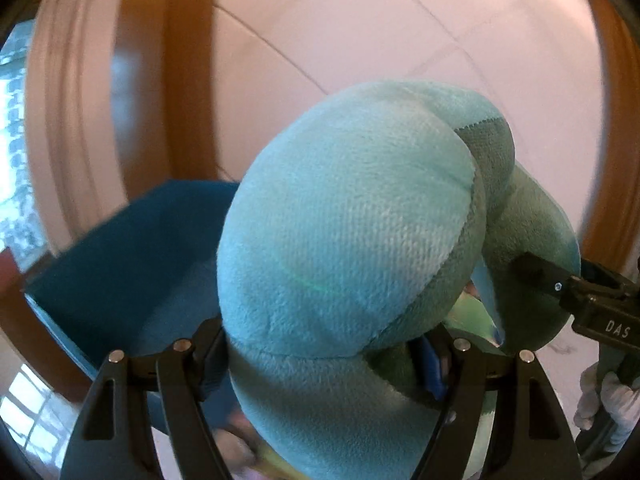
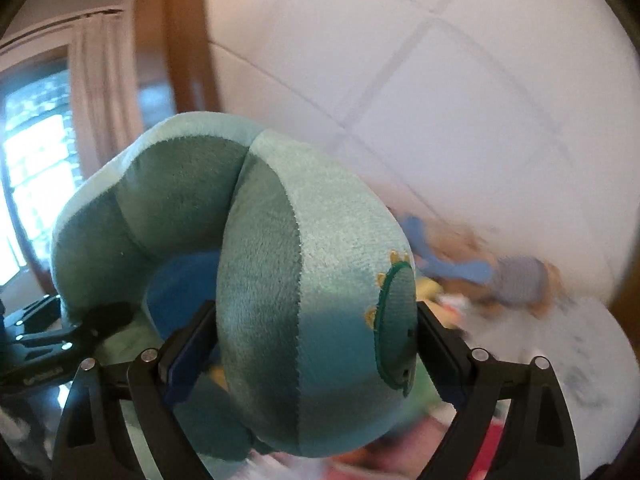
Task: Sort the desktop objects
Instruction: 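Carry the teal neck pillow with both grippers into the blue crate and release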
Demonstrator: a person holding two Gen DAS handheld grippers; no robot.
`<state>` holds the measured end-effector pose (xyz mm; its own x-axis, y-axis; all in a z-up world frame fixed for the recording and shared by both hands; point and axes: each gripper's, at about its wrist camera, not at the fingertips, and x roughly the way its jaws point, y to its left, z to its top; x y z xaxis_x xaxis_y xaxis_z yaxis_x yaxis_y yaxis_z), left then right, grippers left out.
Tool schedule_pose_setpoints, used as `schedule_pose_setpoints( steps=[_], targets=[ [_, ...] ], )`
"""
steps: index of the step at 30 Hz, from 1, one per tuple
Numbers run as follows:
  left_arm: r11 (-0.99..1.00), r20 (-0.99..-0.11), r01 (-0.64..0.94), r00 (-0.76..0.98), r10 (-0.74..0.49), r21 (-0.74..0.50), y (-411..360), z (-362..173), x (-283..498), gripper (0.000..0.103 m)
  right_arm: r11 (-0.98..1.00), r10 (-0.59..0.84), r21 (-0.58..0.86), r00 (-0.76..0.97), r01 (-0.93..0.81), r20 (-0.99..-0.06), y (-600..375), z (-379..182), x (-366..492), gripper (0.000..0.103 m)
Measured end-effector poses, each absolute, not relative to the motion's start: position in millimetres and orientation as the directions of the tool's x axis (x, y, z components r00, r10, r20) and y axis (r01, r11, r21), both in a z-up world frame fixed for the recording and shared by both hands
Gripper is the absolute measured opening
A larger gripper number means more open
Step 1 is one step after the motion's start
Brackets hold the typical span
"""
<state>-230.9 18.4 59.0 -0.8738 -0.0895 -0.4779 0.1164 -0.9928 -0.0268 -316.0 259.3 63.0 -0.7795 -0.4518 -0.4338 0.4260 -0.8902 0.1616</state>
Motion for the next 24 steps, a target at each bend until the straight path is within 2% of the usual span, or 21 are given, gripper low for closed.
schedule_pose_setpoints(
  steps=[6, 9, 13, 14, 15, 17, 19, 24],
  targets=[
    [-0.981, -0.456, 0.194, -0.871, -0.183, 0.022, -133.3, 89.6, -252.3, 0.076, -0.838, -0.544, 0.197, -0.745, 0.51, -0.385, 107.6, 90.5, -360.4, 0.094],
    [-0.97, -0.493, 0.233, -0.838, -0.234, 0.065, -211.4, 89.5, -271.0, 0.076, -0.813, -0.58, 0.234, -0.702, 0.533, -0.414, 22.2, 81.3, -394.7, 0.094],
    [-0.961, -0.588, 0.253, -0.762, -0.27, 0.113, -298.2, 54.2, -324.2, 0.076, -0.793, -0.604, 0.283, -0.64, 0.539, -0.475, -71.2, 60.3, -431.9, 0.093],
    [-0.959, -0.611, 0.254, -0.742, -0.275, 0.123, -315.2, 45.6, -337.9, 0.076, -0.792, -0.604, 0.28, -0.627, 0.543, -0.493, -95.0, 53.5, -443.6, 0.088],
    [-0.958, -0.629, 0.248, -0.724, -0.282, 0.143, -324.0, 36.0, -347.5, 0.076, -0.787, -0.607, 0.276, -0.617, 0.551, -0.501, -110.0, 50.3, -444.1, 0.082],
    [-0.956, -0.673, 0.231, -0.68, -0.291, 0.181, -338.6, 11.8, -372.4, 0.076, -0.791, -0.593, 0.246, -0.604, 0.56, -0.533, -144.7, 41.8, -453.7, 0.081],
    [-0.963, -0.741, 0.213, -0.618, -0.264, 0.165, -353.2, -16.2, -399.9, 0.076, -0.817, -0.55, 0.217, -0.608, 0.534, -0.573, -163.0, 34.2, -469.1, 0.08],
    [-0.976, -0.786, 0.184, -0.583, -0.205, 0.118, -367.6, -47.9, -429.5, 0.076, -0.876, -0.423, 0.112, -0.635, 0.469, -0.646, -169.9, 12.6, -478.9, 0.08]
  ],
)
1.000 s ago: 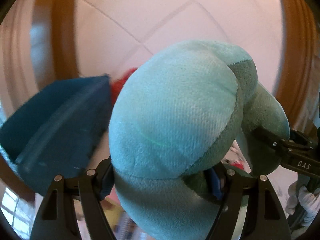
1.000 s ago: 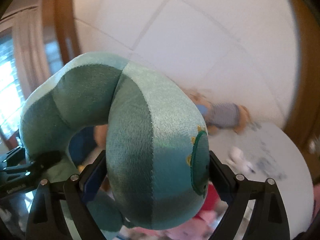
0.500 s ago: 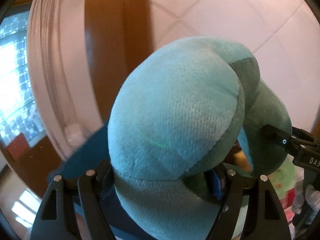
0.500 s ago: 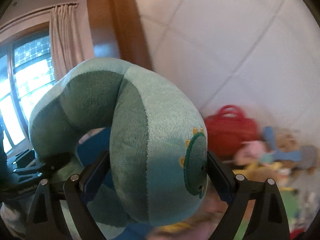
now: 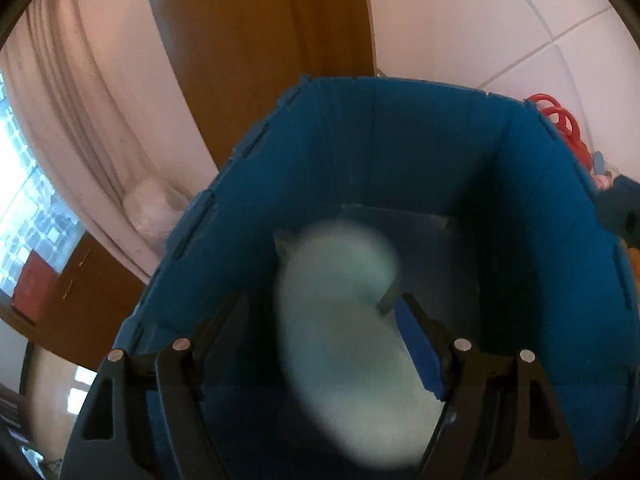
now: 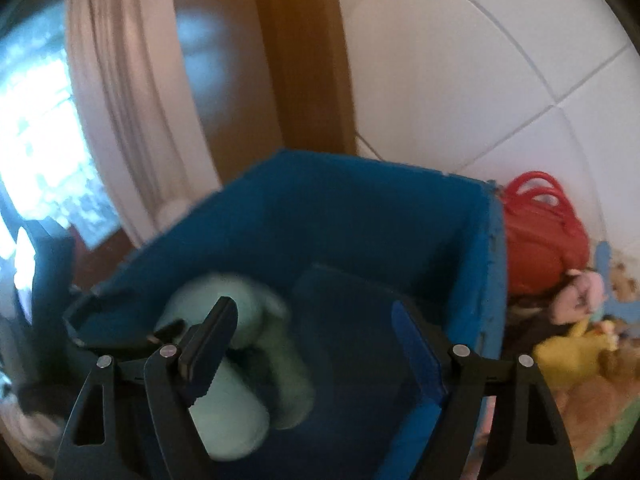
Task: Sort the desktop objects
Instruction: 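Carry the teal neck pillow with both grippers into the blue crate and release, then withdraw both grippers from the crate back toward the heap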
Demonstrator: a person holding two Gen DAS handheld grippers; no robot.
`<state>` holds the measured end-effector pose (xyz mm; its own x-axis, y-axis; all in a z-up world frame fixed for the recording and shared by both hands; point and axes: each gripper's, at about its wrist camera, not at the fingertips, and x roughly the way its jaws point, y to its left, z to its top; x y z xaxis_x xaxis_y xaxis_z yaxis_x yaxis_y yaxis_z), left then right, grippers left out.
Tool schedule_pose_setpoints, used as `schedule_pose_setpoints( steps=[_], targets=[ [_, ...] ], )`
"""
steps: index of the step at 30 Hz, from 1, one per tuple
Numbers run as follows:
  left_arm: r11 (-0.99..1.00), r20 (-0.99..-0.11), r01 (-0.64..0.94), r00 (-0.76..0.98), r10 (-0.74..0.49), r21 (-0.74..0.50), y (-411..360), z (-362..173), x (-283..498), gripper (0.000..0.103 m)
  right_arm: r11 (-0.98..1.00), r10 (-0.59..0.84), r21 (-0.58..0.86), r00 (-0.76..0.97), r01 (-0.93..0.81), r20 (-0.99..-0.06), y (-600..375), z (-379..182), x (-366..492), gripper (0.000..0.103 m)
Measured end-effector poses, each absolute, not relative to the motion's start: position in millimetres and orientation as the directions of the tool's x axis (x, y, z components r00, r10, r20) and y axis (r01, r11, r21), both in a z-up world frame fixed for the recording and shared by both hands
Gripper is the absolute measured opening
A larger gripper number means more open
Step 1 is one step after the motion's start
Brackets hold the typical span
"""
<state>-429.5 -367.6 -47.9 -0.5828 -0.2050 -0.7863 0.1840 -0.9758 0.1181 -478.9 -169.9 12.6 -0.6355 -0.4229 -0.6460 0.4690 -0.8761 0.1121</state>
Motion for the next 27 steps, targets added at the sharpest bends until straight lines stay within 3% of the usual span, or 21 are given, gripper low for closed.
schedule_pose_setpoints(
  steps=[4, 6, 11, 13, 14, 15, 27],
  targets=[
    [-0.978, -0.778, 0.169, -0.596, -0.202, 0.124, -367.7, -34.1, -437.4, 0.076, -0.889, -0.393, 0.106, -0.624, 0.445, -0.676, -167.6, 6.7, -484.2, 0.081],
    [-0.978, -0.777, 0.162, -0.595, -0.202, 0.13, -358.1, -31.5, -436.9, 0.08, -0.892, -0.38, 0.094, -0.621, 0.442, -0.685, -167.8, 6.4, -481.4, 0.094],
    [-0.983, -0.756, 0.144, -0.63, -0.179, 0.112, -346.2, -11.6, -417.3, 0.081, -0.889, -0.367, 0.066, -0.618, 0.453, -0.695, -167.3, 8.1, -455.7, 0.103],
    [-0.983, -0.743, 0.149, -0.645, -0.178, 0.106, -345.8, -5.2, -405.5, 0.088, -0.888, -0.366, 0.06, -0.623, 0.455, -0.691, -164.4, 10.3, -446.9, 0.103],
    [-0.983, -0.731, 0.152, -0.659, -0.18, 0.104, -344.3, -2.0, -397.6, 0.099, -0.888, -0.366, 0.057, -0.627, 0.456, -0.687, -162.5, 11.3, -441.6, 0.103],
    [-0.982, -0.718, 0.156, -0.672, -0.181, 0.102, -342.6, 1.1, -389.5, 0.103, -0.888, -0.367, 0.055, -0.631, 0.457, -0.684, -160.5, 12.2, -436.2, 0.103],
    [-0.988, -0.65, 0.141, -0.745, -0.147, 0.063, -309.6, 11.4, -314.8, 0.103, -0.896, -0.368, 0.051, -0.676, 0.44, -0.638, -117.5, 13.5, -350.3, 0.103]
  ],
)
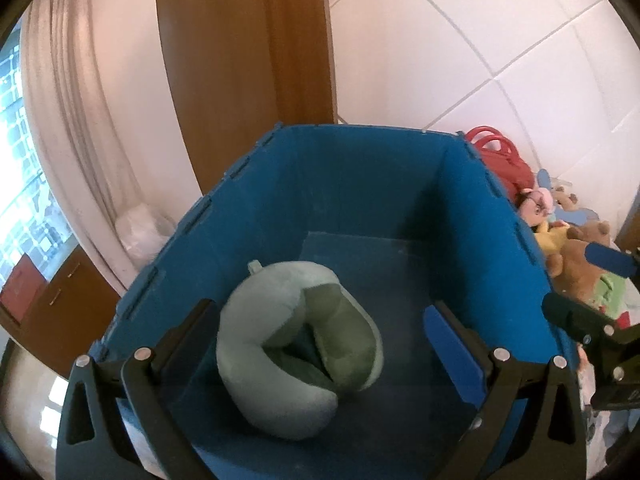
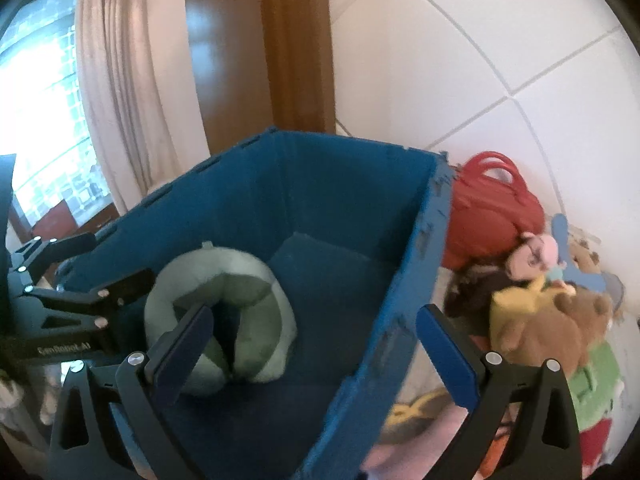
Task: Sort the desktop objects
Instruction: 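Withdraw both grippers from the crate back toward the heap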
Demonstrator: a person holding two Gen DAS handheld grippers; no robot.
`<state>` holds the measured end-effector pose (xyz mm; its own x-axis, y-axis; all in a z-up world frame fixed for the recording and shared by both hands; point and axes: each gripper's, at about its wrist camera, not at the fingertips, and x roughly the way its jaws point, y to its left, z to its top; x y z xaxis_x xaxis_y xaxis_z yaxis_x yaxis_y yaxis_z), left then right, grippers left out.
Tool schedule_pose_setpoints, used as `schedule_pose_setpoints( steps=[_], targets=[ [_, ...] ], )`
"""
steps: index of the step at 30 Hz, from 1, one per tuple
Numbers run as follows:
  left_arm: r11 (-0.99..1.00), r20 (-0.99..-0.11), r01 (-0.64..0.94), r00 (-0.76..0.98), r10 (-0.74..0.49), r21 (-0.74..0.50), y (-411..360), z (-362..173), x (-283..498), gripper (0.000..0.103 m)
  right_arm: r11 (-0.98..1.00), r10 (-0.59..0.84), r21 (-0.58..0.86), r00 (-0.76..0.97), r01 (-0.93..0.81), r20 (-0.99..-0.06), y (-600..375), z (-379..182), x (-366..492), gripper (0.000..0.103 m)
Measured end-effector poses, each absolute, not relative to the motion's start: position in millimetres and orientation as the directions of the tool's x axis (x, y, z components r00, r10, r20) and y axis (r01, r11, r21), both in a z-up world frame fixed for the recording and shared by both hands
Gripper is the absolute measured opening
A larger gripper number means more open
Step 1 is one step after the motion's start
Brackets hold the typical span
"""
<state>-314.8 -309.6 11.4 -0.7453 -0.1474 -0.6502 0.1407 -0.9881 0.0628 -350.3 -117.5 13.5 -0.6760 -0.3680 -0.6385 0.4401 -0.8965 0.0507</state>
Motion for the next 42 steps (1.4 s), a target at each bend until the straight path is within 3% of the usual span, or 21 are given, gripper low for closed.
schedule_pose_setpoints(
  steps=[23, 42],
  targets=[
    [-0.994, -0.609, 0.108, -0.786, -0.105, 0.032, -178.0, 2.0, -213.5, 0.103, -0.923, -0.35, 0.097, -0.711, 0.372, -0.609, 23.5, 2.6, -244.4, 0.103],
    [-0.997, -0.646, 0.076, -0.76, -0.069, 0.017, -37.0, -27.5, -125.9, 0.103, -0.942, -0.321, 0.135, -0.716, 0.306, -0.62, 185.3, -23.8, -157.3, 0.103]
  ],
)
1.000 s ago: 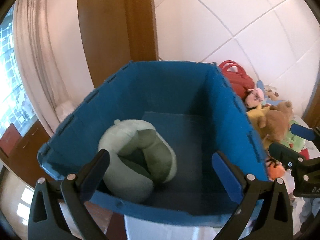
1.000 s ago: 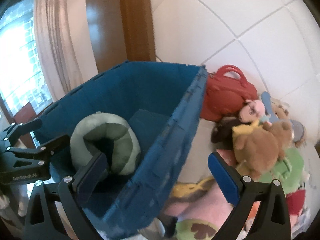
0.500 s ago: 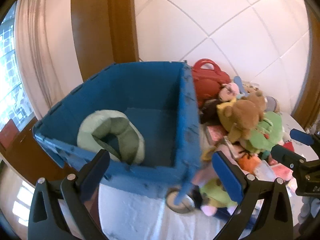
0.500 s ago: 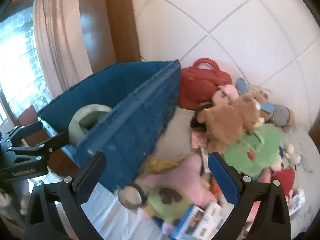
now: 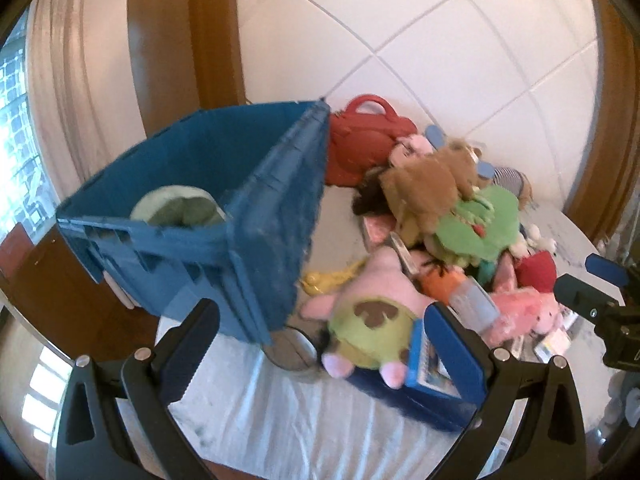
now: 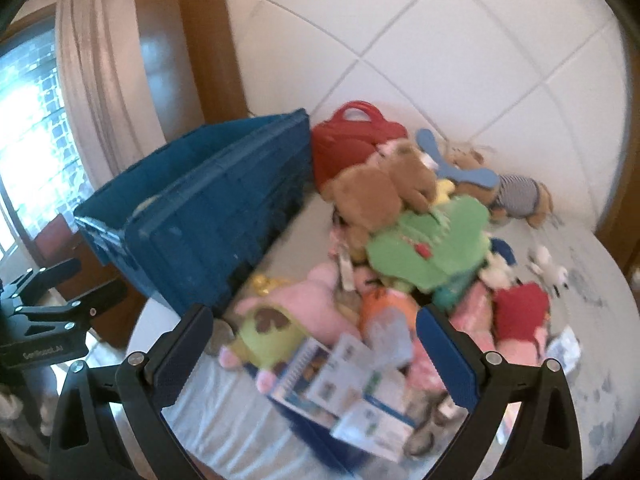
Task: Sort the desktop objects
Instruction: 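Withdraw both grippers from the crate back toward the heap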
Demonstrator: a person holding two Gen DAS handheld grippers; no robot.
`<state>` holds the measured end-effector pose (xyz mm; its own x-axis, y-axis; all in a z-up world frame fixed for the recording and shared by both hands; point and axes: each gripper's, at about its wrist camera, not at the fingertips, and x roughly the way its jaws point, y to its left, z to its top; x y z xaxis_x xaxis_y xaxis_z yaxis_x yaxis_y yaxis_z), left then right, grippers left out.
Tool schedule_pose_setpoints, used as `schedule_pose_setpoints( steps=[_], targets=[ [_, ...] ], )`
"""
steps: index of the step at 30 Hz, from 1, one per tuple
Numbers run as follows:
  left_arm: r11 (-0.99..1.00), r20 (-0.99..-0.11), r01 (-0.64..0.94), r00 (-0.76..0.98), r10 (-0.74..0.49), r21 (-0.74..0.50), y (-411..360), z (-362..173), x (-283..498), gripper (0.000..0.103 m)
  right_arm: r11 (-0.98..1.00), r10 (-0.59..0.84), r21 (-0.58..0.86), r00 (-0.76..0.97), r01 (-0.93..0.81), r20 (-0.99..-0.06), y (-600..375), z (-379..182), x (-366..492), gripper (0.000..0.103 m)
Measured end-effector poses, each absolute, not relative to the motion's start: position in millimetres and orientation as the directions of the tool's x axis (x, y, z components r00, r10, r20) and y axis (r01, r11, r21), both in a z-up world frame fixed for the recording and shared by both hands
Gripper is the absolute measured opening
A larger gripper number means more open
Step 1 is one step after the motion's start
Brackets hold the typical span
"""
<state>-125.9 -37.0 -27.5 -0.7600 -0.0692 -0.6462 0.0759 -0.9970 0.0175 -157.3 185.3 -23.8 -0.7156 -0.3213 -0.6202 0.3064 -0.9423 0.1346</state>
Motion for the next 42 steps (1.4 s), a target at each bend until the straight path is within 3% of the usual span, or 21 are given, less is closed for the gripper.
schedule_pose_setpoints(
  steps=[14, 29, 36, 42],
  targets=[
    [-0.998, -0.737, -0.065, -0.674, 0.044, 0.0, 13.6, -78.2, -128.6, 0.103, -0.99, -0.143, 0.101, -0.701, 0.101, -0.699, 267.8, -73.9, -120.5, 0.103],
    [-0.965, -0.78, -0.258, -0.596, 0.193, -0.042, 88.8, -109.5, -171.3, 0.103, -0.976, 0.06, 0.092, -0.654, -0.196, -0.754, 360.3, -102.8, -102.7, 0.103],
    [-0.961, -0.777, -0.272, -0.591, 0.215, -0.059, 162.8, -117.7, -199.1, 0.103, -0.964, 0.094, 0.09, -0.639, -0.249, -0.764, 436.0, -112.4, -127.5, 0.103],
    [-0.975, -0.803, -0.213, -0.568, 0.179, -0.066, 238.7, -138.0, -227.5, 0.103, -0.978, 0.028, 0.101, -0.595, -0.182, -0.803, 515.3, -140.0, -175.5, 0.102]
  ],
)
